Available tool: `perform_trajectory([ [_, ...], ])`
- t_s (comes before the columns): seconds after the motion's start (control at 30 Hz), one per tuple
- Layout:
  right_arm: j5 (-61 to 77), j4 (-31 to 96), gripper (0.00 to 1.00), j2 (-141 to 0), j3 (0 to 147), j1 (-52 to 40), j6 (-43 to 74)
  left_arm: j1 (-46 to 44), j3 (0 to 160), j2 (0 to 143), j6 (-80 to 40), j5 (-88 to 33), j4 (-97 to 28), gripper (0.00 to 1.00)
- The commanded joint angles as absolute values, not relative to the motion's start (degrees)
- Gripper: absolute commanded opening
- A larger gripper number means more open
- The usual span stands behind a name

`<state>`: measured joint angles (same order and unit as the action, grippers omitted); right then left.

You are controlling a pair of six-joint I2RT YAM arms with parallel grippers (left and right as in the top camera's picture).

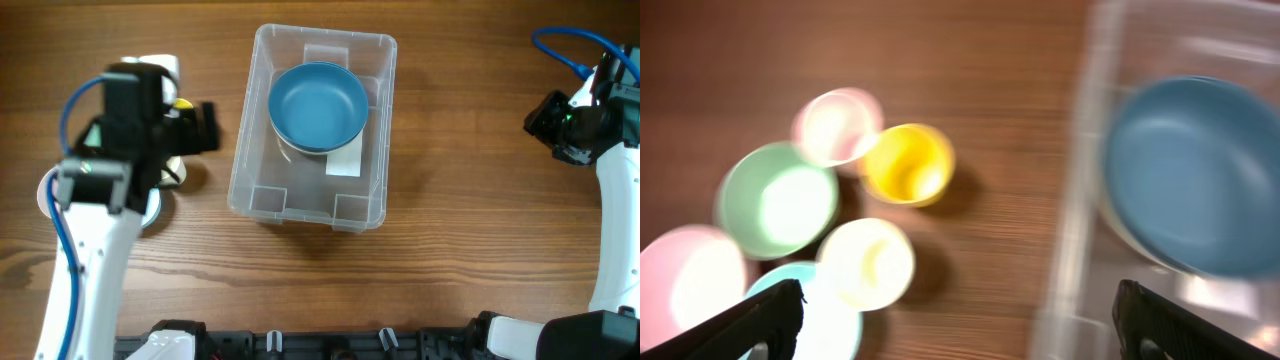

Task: Pack container
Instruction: 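Grasp the yellow cup with the left gripper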

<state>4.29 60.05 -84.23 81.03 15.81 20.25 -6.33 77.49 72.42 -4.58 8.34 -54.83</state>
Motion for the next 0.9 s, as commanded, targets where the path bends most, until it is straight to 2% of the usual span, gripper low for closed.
perform_trajectory([
  [0.0,4.40,60.03,0.47,-84.73,80.90,15.73,19.53,2.24,77.71,80.88,-5.15,-1.85,-50.28,0.97],
  [0.2,4.45,60.07,0.47,-84.73,80.90,15.73,19.53,3.16,77.73,100.55,-5.10,-3.60,-37.89,0.90],
  [0.33,4.45,60.12,0.47,-84.73,80.90,15.73,19.53,3.01,77.73,107.53,-4.86,-4.51,-35.03,0.89],
  [0.4,4.84,60.12,0.47,-84.73,80.90,15.73,19.55,3.01,77.73,108.73,-4.84,-4.51,-33.98,0.83],
  [0.5,5.04,60.29,0.47,-84.73,80.90,15.73,19.53,2.83,77.73,111.11,-4.93,-4.71,-32.93,0.71],
  [0.53,5.04,60.29,0.47,-84.73,80.90,15.73,19.55,2.83,77.73,111.57,-4.93,-4.71,-32.91,0.65],
  [0.57,5.04,60.29,0.47,-84.73,80.90,15.73,19.55,2.85,77.73,112.55,-4.95,-4.71,-32.71,0.54],
  [0.67,5.02,60.31,0.47,-84.73,80.90,15.73,19.53,2.68,77.73,112.84,-4.95,-4.71,-31.83,0.41],
  [0.73,5.02,60.31,0.47,-84.73,80.90,15.73,19.51,2.46,77.76,112.84,-4.95,-4.71,-31.00,0.24],
  [0.87,4.99,60.29,0.47,-84.73,80.90,15.73,19.51,1.06,79.42,112.79,-4.93,-4.71,-30.37,0.06],
])
